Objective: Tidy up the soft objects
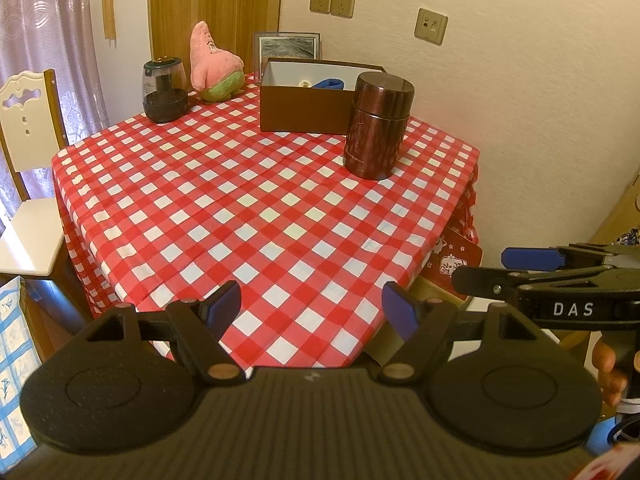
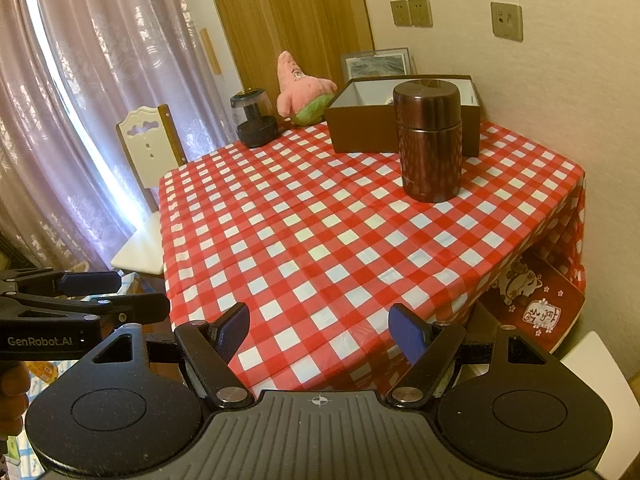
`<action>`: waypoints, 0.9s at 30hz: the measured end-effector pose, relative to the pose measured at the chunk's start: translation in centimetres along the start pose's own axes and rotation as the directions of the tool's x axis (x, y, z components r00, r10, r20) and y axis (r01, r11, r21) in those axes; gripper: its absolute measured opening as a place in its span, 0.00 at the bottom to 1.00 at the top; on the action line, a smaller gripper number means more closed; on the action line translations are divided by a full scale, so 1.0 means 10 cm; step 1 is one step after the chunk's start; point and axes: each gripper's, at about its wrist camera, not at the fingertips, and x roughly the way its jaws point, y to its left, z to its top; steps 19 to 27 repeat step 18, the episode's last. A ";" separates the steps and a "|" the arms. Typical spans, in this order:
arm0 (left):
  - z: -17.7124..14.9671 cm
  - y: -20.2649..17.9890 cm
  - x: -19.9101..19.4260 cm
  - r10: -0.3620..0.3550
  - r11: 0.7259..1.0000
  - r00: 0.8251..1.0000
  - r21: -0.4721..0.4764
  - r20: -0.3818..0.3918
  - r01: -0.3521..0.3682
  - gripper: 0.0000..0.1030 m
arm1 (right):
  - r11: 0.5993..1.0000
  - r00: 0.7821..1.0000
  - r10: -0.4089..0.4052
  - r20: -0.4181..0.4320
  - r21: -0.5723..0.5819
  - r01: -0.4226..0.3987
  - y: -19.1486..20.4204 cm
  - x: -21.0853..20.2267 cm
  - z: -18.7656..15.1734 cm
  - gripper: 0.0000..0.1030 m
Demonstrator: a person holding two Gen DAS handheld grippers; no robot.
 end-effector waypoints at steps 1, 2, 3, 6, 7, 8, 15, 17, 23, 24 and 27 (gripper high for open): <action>0.00 0.00 0.00 0.000 1.000 1.000 0.001 0.001 0.000 0.74 | 1.000 1.000 0.001 0.001 -0.001 -0.001 -0.01 0.00 -0.01 0.74; 0.00 0.00 0.00 0.000 1.000 1.000 0.001 0.001 0.000 0.74 | 1.000 1.000 0.001 0.001 0.000 -0.001 -0.01 0.00 -0.01 0.74; 0.00 0.00 0.00 0.000 1.000 1.000 0.001 0.000 0.000 0.74 | 1.000 1.000 0.001 0.001 0.000 -0.001 0.00 0.00 0.00 0.74; 0.00 0.00 0.00 0.000 1.000 1.000 0.001 0.002 0.000 0.74 | 1.000 1.000 0.001 0.001 -0.001 -0.001 -0.01 0.00 -0.01 0.74; 0.00 0.00 0.01 0.000 1.000 1.000 0.001 0.001 0.000 0.74 | 1.000 1.000 0.001 0.001 -0.001 -0.001 -0.01 0.00 -0.01 0.74; 0.00 0.00 0.01 0.000 1.000 1.000 0.000 0.001 0.000 0.74 | 1.000 1.000 0.001 0.001 -0.001 -0.001 -0.02 0.00 -0.01 0.74; 0.00 0.00 0.01 0.001 1.000 1.000 0.001 0.002 -0.001 0.74 | 1.000 1.000 0.001 0.001 -0.003 -0.001 -0.03 0.01 -0.01 0.74; -0.01 -0.01 0.02 0.000 1.000 1.000 0.000 0.000 0.000 0.74 | 1.000 1.000 0.002 0.001 -0.003 -0.002 -0.04 0.01 -0.01 0.74; 0.01 -0.01 0.02 -0.004 1.000 1.000 0.001 -0.004 0.004 0.74 | 1.000 1.000 0.000 0.000 -0.002 0.000 -0.03 0.02 0.00 0.74; 0.01 -0.01 0.02 -0.004 1.000 1.000 0.001 -0.004 0.004 0.74 | 1.000 1.000 0.000 0.000 -0.002 0.000 -0.03 0.02 0.00 0.74; 0.01 -0.01 0.02 -0.004 1.000 1.000 0.001 -0.004 0.004 0.74 | 1.000 1.000 0.000 0.000 -0.002 0.000 -0.03 0.02 0.00 0.74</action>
